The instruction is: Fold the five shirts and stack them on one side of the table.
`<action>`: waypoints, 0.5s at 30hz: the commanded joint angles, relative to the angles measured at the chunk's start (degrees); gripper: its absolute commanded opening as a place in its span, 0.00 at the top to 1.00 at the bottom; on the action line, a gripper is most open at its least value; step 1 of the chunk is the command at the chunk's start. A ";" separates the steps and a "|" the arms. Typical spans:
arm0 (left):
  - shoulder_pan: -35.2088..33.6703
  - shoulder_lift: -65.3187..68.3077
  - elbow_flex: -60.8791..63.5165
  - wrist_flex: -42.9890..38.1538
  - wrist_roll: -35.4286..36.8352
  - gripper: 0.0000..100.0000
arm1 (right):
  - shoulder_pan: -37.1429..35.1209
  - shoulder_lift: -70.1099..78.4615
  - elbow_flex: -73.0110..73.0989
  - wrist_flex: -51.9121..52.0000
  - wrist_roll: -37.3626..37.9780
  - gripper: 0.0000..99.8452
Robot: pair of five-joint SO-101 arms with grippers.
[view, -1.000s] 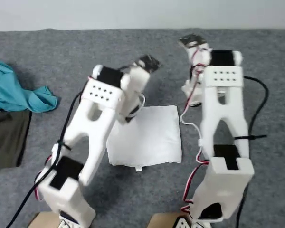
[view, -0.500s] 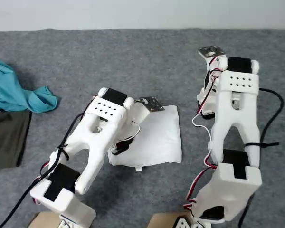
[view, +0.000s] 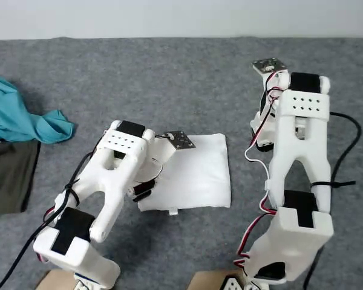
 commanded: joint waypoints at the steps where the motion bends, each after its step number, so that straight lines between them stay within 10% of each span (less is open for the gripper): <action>1: 0.53 -3.08 -2.95 4.31 -0.70 1.00 | -0.04 -4.00 -0.26 2.15 -0.70 0.99; 15: 16.09 -10.81 -8.13 9.32 6.42 1.00 | 0.31 -3.74 -0.26 2.15 -2.11 0.99</action>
